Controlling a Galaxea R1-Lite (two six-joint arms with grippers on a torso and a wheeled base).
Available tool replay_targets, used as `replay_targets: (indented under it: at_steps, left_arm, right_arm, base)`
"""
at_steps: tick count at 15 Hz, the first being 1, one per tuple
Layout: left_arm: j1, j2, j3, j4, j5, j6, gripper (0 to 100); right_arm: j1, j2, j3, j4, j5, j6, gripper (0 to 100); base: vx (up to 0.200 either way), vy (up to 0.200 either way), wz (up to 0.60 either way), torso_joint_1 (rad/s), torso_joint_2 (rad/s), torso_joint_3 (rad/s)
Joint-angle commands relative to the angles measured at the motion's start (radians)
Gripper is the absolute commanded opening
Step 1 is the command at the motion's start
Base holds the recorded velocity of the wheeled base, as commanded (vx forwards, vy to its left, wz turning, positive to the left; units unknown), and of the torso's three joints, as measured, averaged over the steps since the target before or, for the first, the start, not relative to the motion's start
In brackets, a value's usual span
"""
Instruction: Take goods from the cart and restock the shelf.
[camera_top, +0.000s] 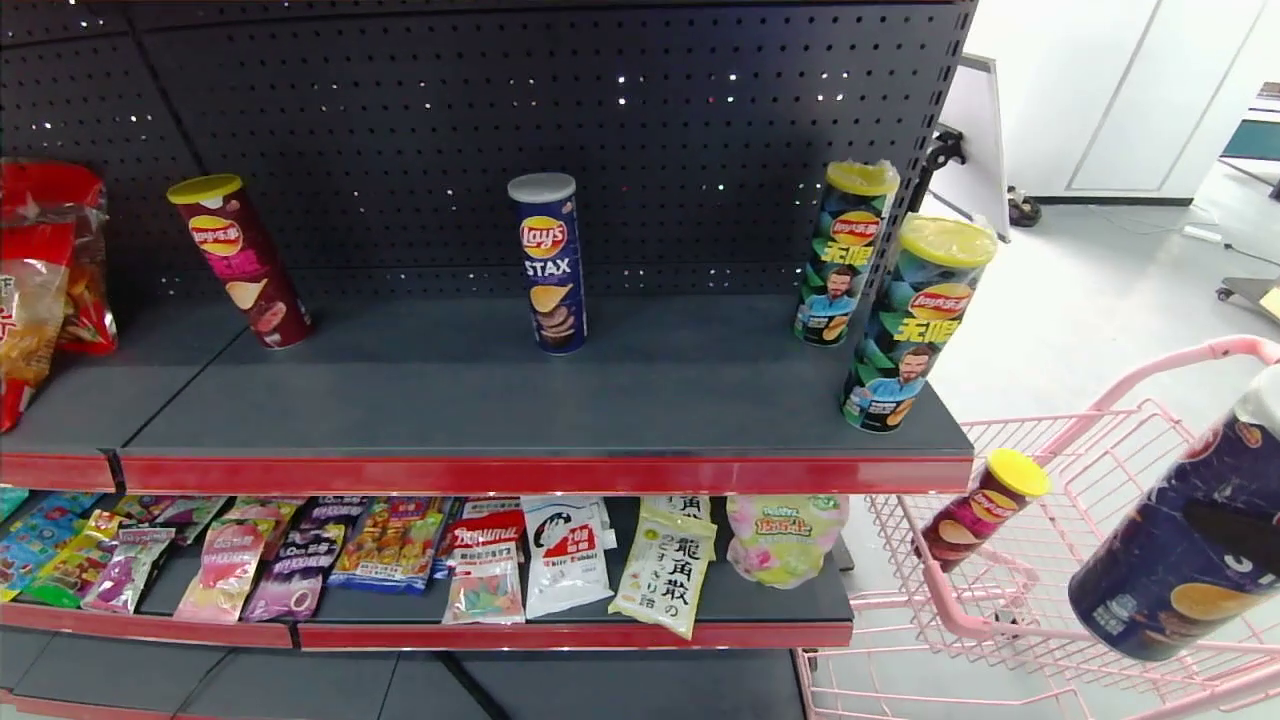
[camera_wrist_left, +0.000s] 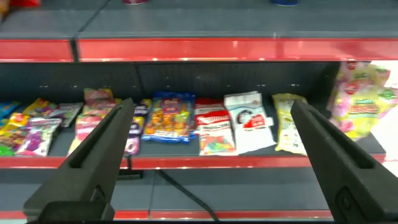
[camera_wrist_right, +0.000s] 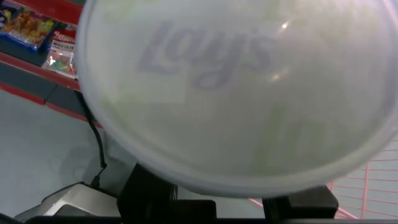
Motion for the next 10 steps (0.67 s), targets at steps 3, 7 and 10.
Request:
replay_targets:
  at_steps: [3, 7, 10]
  left_arm:
    - [0.0, 0.001, 0.001, 0.0, 0.0, 0.0, 100]
    - [0.0, 0.001, 0.001, 0.0, 0.0, 0.0, 100]
    - [0.0, 0.001, 0.0, 0.0, 0.0, 0.0, 100]
  right_arm:
    - [0.002, 0.005, 0.002, -0.001, 0.019, -0.015, 0]
    - [0.083, 0.013, 0.002, -0.002, 0.059, -0.008, 0]
    - [0.143, 0.013, -0.007, -0.001, 0.063, -0.008, 0]
  base:
    - [0.0, 0.2, 0.0, 0.002, 0.0, 0.004]
    - [0.0, 0.2, 0.0, 0.002, 0.0, 0.001]
    - [0.0, 0.133, 0.0, 0.003, 0.0, 0.0]
